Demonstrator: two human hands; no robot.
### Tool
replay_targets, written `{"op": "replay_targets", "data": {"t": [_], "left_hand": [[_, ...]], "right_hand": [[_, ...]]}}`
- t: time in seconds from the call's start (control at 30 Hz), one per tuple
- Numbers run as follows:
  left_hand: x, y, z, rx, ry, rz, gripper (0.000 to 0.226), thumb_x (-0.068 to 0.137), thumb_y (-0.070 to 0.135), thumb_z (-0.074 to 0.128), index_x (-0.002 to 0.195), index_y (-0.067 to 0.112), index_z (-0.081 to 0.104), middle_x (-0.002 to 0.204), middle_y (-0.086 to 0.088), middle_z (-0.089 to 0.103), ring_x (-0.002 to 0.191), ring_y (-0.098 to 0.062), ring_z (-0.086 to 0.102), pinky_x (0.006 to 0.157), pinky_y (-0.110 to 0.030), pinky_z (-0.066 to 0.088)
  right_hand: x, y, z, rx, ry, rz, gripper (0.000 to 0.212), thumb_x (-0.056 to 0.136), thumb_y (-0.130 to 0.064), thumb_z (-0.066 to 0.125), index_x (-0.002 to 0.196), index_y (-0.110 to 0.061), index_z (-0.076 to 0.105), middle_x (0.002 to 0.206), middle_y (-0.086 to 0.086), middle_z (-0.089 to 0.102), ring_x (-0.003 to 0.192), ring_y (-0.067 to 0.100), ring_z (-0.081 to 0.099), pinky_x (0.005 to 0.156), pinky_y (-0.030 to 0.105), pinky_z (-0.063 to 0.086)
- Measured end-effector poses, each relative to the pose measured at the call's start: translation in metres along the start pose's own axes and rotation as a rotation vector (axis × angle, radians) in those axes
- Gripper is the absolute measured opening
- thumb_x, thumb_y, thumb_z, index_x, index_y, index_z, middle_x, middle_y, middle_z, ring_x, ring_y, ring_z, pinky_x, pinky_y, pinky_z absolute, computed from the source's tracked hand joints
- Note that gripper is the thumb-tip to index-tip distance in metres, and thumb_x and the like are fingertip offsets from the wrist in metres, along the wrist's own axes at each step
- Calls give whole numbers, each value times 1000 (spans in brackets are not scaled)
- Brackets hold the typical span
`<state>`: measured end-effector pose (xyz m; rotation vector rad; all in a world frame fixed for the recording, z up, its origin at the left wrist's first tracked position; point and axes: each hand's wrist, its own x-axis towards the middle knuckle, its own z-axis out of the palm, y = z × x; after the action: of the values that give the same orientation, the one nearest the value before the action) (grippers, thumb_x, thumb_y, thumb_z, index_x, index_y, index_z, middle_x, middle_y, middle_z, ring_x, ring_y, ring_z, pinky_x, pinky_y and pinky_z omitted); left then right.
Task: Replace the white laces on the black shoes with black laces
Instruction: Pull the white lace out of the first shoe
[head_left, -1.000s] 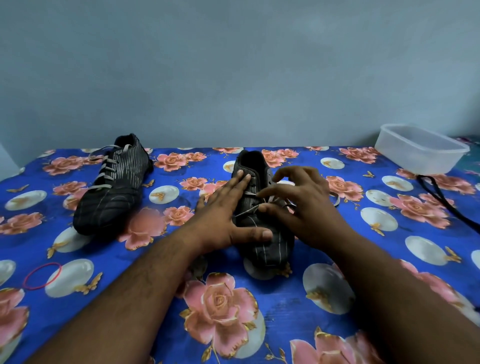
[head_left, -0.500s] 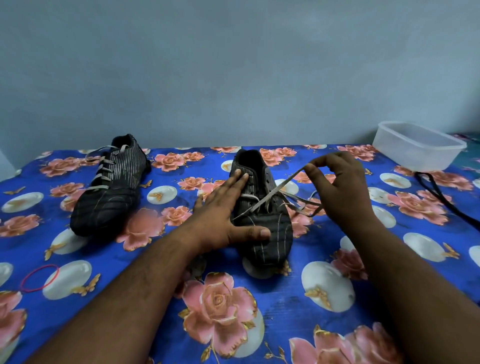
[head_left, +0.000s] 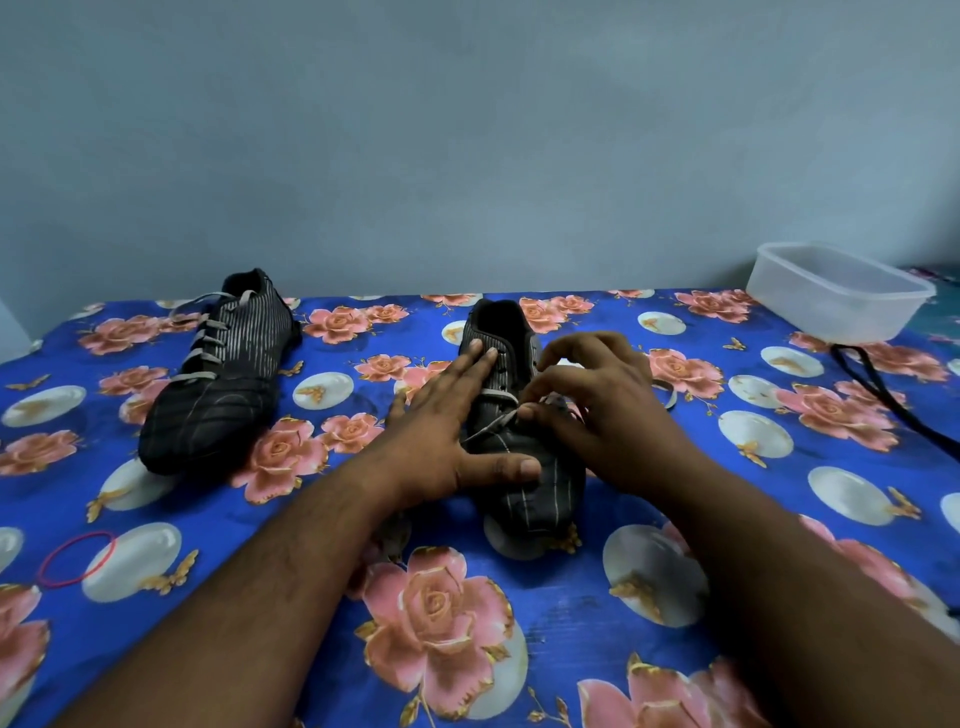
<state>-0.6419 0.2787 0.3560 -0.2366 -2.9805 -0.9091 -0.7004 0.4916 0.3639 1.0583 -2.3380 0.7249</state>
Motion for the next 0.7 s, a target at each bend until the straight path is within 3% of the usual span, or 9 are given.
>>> {"op": "replay_targets", "data": {"t": [0.23,0.4,0.57,0.7], "left_hand": [[-1,4,-2,-14,-9,-13,130,46,96,52,155,53,-4,161,36,-15,151,6,-7,124,-59,1],[-2,5,-3,-33,-23,-14,132,46,95,53,157,50,-4,160,37,-17,150,8,-7,123,-60,1],[-3,6,-3,-45,-22,-11,131,47,94,54,157,51,-4,160,37,-17,150,9,-8,123,-61,1],[-3,6,-2,-39,-23,-10,131,47,94,53,157,50,-4,160,36,-17,151,6,-7,123,-60,1]], "right_hand": [[3,19,-11,133,251,204,24,93,-42,59,95,-22,71,105,-2,61,106,20,51,96,37,36],[1,28,-14,57,253,377,12,95,-36,66,100,-26,70,109,0,59,113,29,48,91,35,32],[0,2,-11,27,47,107,39,87,-64,55,116,-42,70,123,-6,55,117,20,44,99,41,34],[0,-8,-3,31,-54,-18,31,85,-63,57,101,-43,73,121,-12,56,120,20,44,98,46,35]]}}
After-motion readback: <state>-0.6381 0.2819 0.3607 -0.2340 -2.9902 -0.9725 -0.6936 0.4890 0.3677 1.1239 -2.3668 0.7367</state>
